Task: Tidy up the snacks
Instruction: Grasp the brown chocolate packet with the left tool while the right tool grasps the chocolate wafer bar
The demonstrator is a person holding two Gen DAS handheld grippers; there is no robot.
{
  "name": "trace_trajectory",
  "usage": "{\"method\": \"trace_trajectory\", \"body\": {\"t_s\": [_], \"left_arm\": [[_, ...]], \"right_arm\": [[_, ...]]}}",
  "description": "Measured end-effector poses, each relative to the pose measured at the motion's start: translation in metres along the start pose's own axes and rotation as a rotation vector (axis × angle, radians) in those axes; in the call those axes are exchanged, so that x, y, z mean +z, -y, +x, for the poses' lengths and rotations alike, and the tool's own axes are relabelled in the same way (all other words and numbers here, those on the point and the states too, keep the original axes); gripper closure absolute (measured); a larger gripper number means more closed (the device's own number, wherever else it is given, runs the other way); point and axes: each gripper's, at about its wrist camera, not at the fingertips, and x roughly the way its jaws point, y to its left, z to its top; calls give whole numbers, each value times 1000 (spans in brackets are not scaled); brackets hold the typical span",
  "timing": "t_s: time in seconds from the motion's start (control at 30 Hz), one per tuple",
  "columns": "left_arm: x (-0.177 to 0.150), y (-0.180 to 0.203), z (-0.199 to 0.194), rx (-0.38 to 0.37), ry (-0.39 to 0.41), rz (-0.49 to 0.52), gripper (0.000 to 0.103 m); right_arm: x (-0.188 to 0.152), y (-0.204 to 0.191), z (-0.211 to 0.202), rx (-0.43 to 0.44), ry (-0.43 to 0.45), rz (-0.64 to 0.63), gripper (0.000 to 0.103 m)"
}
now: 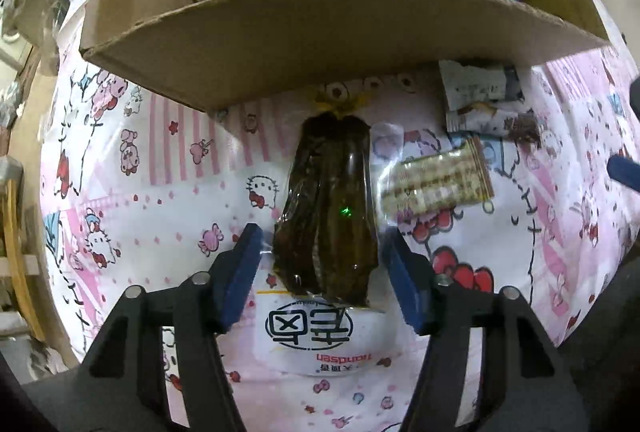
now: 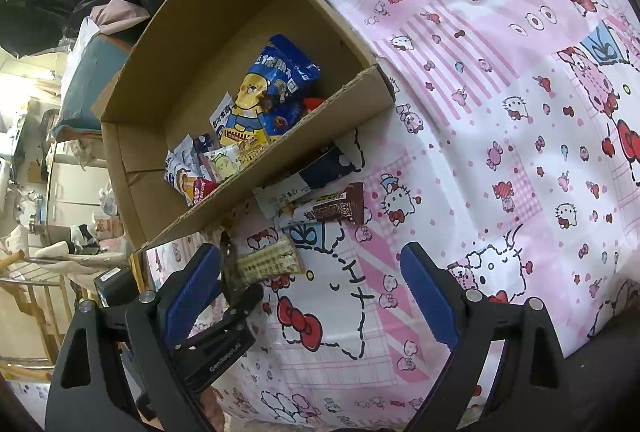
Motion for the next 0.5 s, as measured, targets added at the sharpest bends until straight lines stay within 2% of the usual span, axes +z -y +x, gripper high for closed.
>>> {"method": "trace_trajectory", "body": {"t_s": [0.03, 0.07, 0.13, 0.3, 0.37, 0.43, 0.5], "left_arm": [[-1, 1, -1, 4, 1, 4, 49], [-2, 0, -3, 10, 0, 5, 59], [-6, 0, -9, 11, -4, 2, 64], [-15, -1, -15, 3, -25, -14, 69], [-15, -3, -21, 5, -22, -16, 90], [-16, -9, -33, 8, -6, -17, 90], [-20, -12, -34, -3, -29, -34, 90]], "right_arm": [[0, 0, 0, -1, 0, 0, 9], [0, 0, 0, -4, 1, -2, 9], [0, 1, -1, -8, 5, -4, 9], [1, 9, -6, -5, 22, 15, 9], [2, 12, -7, 7, 21, 25, 9], [3, 12, -5, 4, 17, 17, 10], [5, 10, -2, -14, 13, -1, 12]]}}
